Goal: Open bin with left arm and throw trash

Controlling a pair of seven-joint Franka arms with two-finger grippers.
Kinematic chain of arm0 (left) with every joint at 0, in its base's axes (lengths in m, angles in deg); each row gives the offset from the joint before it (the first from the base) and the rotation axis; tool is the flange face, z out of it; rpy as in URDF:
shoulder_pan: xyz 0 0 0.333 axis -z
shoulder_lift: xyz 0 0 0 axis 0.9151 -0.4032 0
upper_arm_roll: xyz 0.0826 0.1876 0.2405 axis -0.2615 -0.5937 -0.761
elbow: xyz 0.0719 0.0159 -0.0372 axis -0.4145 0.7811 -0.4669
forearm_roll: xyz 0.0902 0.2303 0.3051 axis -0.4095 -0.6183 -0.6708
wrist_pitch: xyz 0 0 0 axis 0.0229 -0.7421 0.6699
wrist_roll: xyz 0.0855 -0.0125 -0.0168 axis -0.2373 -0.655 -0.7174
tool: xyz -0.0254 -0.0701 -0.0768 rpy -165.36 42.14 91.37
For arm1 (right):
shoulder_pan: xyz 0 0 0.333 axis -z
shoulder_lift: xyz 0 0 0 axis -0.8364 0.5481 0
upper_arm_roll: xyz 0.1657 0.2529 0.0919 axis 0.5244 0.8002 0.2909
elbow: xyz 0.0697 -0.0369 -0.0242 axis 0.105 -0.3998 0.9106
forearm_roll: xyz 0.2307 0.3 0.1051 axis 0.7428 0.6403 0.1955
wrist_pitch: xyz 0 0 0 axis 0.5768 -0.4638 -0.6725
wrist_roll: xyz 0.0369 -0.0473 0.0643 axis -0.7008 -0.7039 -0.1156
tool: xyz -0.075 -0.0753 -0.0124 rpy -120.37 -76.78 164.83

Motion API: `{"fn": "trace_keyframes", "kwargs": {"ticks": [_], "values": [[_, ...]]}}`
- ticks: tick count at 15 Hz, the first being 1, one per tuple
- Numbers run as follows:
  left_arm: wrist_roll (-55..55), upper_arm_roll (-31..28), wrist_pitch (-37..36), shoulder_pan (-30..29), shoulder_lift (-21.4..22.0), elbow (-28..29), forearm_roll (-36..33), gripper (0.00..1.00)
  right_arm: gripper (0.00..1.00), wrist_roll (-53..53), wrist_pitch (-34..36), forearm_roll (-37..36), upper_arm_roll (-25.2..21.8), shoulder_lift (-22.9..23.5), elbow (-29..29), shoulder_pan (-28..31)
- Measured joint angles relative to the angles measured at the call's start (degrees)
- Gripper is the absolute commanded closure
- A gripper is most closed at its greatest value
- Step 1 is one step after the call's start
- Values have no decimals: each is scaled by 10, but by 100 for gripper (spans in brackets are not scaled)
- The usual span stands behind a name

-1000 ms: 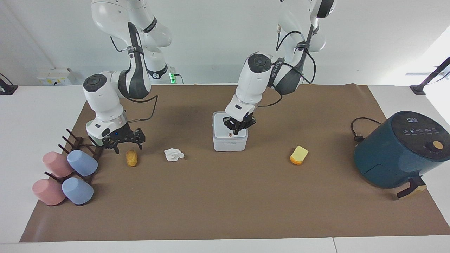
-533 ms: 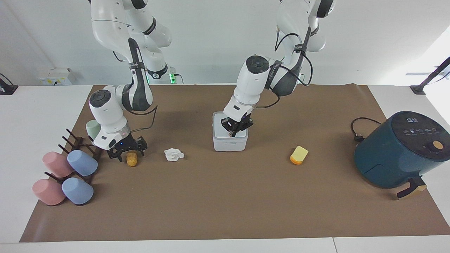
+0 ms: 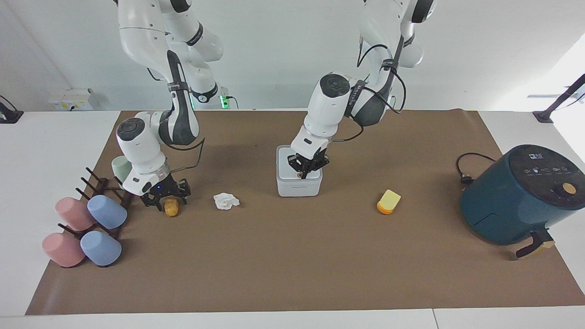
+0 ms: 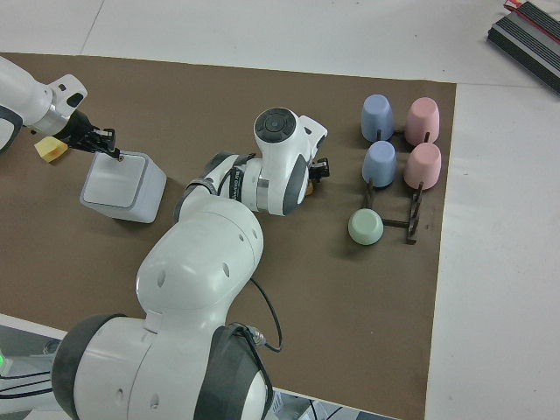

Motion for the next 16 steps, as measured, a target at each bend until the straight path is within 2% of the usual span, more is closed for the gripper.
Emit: {"fn": "trace_keyframes", "kwargs": {"ticks": [6,8,12,14,16], "values": [[7,0,14,4,2,9,-9,100,100,2,11,0,6,-15,11,-7],[8,-1,28,9,8,20,-24,100,100,46,71,1,9,-53,37,-30],[9,-4,38,14,13,28,-31,100,100,172,236,1,15,-139,107,-61],[9,-6,32,13,15,27,-31,100,100,210,302,2,16,-165,136,-61],[15,-8,-13,0,27,16,-30,100,100,223,365,2,16,-173,173,-61]]}}
